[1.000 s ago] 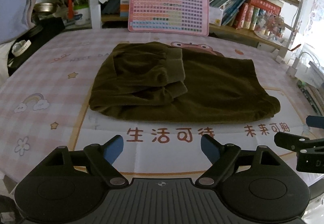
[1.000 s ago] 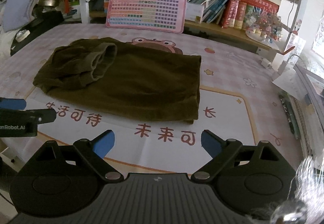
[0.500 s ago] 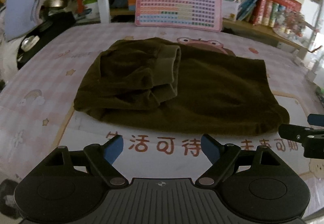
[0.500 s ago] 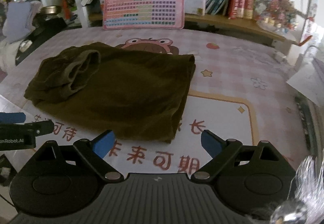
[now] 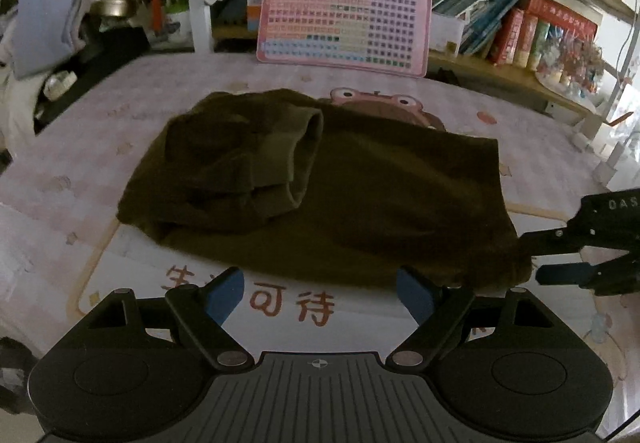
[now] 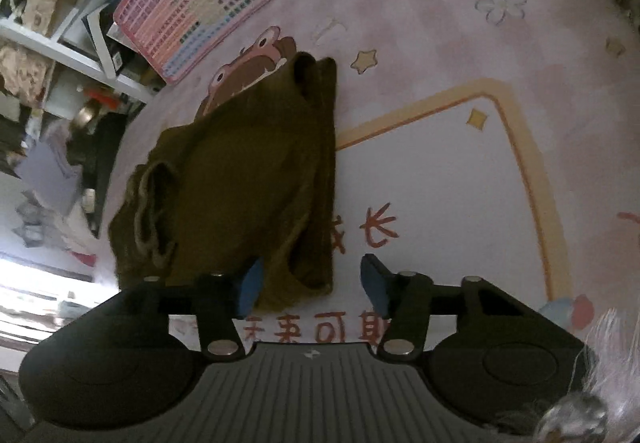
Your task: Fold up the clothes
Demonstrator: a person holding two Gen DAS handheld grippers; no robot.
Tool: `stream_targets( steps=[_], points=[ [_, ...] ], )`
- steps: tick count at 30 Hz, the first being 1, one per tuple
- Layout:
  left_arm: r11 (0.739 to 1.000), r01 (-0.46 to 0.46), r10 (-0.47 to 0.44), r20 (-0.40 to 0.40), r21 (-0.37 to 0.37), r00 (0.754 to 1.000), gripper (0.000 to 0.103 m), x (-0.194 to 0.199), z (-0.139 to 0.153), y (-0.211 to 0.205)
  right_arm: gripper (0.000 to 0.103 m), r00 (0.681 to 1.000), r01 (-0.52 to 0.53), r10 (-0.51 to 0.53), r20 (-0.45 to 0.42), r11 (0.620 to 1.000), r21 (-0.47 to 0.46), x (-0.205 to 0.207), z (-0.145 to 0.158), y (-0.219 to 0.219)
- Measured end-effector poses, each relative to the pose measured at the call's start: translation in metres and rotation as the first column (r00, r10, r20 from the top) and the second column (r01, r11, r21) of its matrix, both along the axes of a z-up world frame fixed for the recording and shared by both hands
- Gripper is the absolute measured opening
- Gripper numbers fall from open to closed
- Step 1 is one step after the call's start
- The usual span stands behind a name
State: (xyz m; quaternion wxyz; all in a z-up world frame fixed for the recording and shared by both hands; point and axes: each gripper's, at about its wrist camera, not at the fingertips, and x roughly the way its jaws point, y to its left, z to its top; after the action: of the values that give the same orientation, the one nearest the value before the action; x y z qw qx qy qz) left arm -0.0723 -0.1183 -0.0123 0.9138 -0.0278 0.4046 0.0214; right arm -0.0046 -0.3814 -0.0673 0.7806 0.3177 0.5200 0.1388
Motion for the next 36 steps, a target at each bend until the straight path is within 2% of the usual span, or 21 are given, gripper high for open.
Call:
stream_targets(
  steps=[6, 9, 15, 19, 26, 27, 28, 29, 30, 31, 32, 33, 35, 36],
  points=[
    [0.999, 0.016, -0.014, -0.045, 0.051, 0.999, 0.086, -0.002, -0.004, -0.018, 0.039, 0.996, -0.012, 0.018, -0.085, 0.997, 0.076, 0.010, -0.017, -0.001],
    [0.996, 0.038, -0.033, -0.068, 0.081, 0.997, 0.086, -0.001, -0.007, -0.028, 0.035, 0.996, -0.018, 0.027, -0.091, 0.995, 0.098, 0.016, -0.019, 0.000],
    [0.977, 0.155, -0.147, -0.062, 0.149, 0.987, 0.086, 0.006, -0.008, -0.051, 0.021, 0.995, -0.035, 0.049, -0.084, 0.986, 0.162, 0.027, -0.016, 0.002],
    [0.939, 0.248, -0.241, -0.055, 0.239, 0.969, 0.086, 0.020, -0.011, -0.073, 0.017, 0.995, -0.047, 0.064, -0.078, 0.978, 0.204, 0.035, -0.014, 0.003],
    [0.824, 0.436, -0.436, -0.086, 0.362, 0.896, 0.086, 0.045, -0.023, -0.121, 0.017, 0.994, -0.071, 0.090, -0.063, 0.965, 0.252, 0.042, -0.004, 0.002],
    [0.811, 0.449, -0.450, -0.090, 0.375, 0.889, 0.083, 0.048, -0.025, -0.126, 0.017, 0.994, -0.079, 0.097, -0.059, 0.965, 0.250, 0.042, -0.002, 0.002],
    [0.799, 0.459, -0.462, -0.091, 0.388, 0.882, 0.076, 0.050, -0.027, -0.131, 0.017, 0.993, -0.088, 0.105, -0.054, 0.965, 0.249, 0.042, -0.001, 0.003],
    [0.787, 0.467, -0.472, -0.094, 0.404, 0.877, 0.051, 0.053, -0.030, -0.136, 0.017, 0.993, -0.098, 0.113, -0.047, 0.964, 0.246, 0.042, 0.001, 0.003],
    [0.783, 0.471, -0.476, -0.096, 0.405, 0.874, 0.038, 0.056, -0.031, -0.137, 0.017, 0.992, -0.107, 0.120, -0.037, 0.964, 0.242, 0.041, 0.003, 0.003],
    [0.782, 0.475, -0.480, -0.098, 0.404, 0.872, 0.017, 0.059, -0.033, -0.139, 0.017, 0.992, -0.113, 0.123, -0.029, 0.965, 0.235, 0.040, 0.005, 0.003],
    [0.780, 0.480, -0.483, -0.100, 0.402, 0.870, 0.009, 0.061, -0.034, -0.140, 0.020, 0.992, -0.115, 0.124, -0.022, 0.967, 0.228, 0.040, 0.006, 0.001],
    [0.783, 0.483, -0.489, -0.093, 0.393, 0.867, 0.006, 0.062, -0.033, -0.140, 0.022, 0.993, -0.114, 0.120, -0.015, 0.969, 0.219, 0.040, 0.007, 0.000],
    [0.787, 0.487, -0.499, -0.073, 0.378, 0.863, 0.004, 0.060, -0.029, -0.139, 0.046, 0.996, -0.085, 0.088, -0.007, 0.977, 0.195, 0.040, 0.008, -0.006],
    [0.789, 0.487, -0.503, -0.061, 0.376, 0.862, 0.004, 0.058, -0.026, -0.138, 0.050, 0.998, -0.064, 0.066, -0.003, 0.980, 0.191, 0.041, 0.008, -0.010]
  ],
)
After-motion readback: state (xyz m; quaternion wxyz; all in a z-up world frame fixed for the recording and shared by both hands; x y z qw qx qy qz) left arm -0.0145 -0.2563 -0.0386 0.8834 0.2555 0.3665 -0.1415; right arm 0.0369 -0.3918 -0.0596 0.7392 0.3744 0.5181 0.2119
